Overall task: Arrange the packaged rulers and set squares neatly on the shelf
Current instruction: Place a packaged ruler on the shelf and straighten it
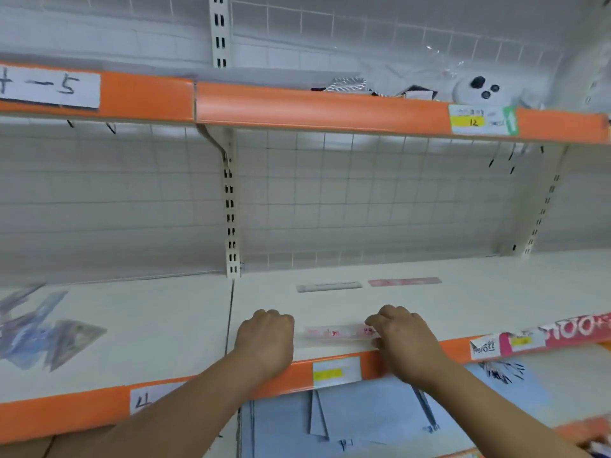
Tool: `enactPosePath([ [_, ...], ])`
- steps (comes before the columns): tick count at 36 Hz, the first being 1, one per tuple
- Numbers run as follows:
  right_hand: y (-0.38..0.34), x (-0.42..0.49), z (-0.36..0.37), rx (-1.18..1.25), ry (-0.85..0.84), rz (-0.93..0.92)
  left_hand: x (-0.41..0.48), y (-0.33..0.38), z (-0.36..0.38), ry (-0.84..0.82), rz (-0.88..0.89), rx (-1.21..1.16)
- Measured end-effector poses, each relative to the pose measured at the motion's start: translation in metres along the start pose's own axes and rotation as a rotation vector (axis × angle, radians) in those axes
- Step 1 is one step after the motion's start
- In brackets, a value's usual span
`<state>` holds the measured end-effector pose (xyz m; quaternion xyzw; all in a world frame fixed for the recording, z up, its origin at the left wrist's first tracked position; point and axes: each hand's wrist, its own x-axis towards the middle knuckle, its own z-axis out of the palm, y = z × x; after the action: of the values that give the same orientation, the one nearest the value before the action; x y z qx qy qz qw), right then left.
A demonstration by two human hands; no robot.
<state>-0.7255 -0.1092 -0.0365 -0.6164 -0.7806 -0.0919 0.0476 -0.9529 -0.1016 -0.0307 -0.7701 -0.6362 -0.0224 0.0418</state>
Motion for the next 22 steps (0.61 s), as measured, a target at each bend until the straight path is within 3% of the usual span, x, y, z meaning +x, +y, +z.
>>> enactPosePath([
  [22,0.131,0.090,0.031,0.036,0.039,0.102,0.165,0.083,0.005,0.053,0.107,-0.014],
])
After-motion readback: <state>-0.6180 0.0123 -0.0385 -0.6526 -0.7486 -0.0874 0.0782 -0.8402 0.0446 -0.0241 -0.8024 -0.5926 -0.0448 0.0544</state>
